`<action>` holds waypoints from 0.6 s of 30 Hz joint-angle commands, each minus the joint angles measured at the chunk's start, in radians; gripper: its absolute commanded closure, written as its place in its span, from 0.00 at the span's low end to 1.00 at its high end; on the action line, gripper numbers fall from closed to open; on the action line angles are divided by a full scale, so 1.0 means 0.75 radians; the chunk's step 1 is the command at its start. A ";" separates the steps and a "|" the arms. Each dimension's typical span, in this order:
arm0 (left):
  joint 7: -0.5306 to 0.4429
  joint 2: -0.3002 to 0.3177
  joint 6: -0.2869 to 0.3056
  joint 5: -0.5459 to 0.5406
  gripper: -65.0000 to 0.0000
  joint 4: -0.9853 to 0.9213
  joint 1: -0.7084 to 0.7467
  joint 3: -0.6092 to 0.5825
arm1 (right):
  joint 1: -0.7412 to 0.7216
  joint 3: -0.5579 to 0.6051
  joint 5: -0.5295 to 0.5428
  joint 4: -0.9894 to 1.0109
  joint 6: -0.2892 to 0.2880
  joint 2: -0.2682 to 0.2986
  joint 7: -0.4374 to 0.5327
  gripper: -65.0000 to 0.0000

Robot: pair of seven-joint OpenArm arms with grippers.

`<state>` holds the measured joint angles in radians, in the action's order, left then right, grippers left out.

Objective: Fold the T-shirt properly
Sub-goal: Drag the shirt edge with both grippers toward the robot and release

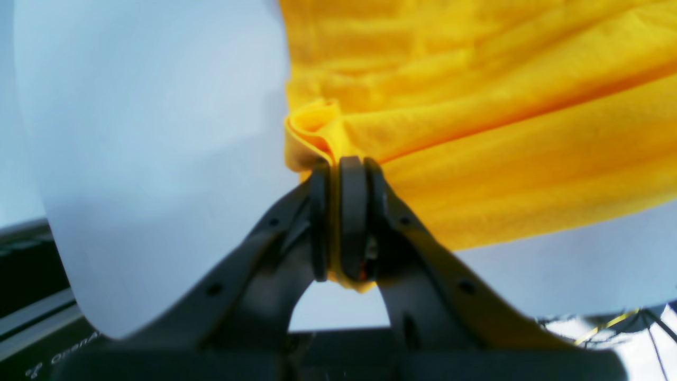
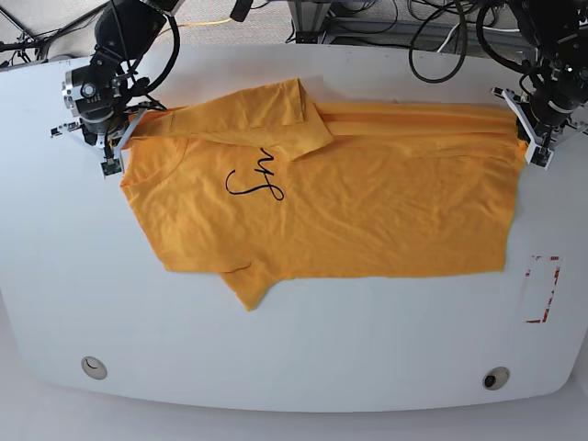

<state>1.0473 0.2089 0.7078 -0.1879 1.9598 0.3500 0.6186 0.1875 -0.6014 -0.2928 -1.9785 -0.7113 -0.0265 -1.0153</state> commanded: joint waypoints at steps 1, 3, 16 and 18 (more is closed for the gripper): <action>-0.015 0.023 -0.013 0.020 0.99 0.023 0.017 0.013 | 0.039 -0.007 -0.036 -0.031 0.018 -0.009 0.013 0.91; -0.015 0.023 -0.013 0.020 0.94 0.023 0.031 0.011 | 0.062 -0.009 -0.036 -0.031 0.018 -0.019 0.013 0.88; -0.008 0.027 -0.013 0.020 0.32 0.023 0.083 0.013 | 0.232 -0.048 0.132 -0.047 0.018 -0.060 0.005 0.32; -0.008 0.029 -0.013 0.020 0.32 0.023 0.083 0.017 | 0.248 -0.126 0.258 -0.047 0.018 -0.060 0.002 0.34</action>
<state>1.0538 0.2150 0.7036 -0.1669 1.9594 0.4103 0.6205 0.3645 -0.6544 -0.1375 -1.9903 -0.7021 -0.0799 -1.0172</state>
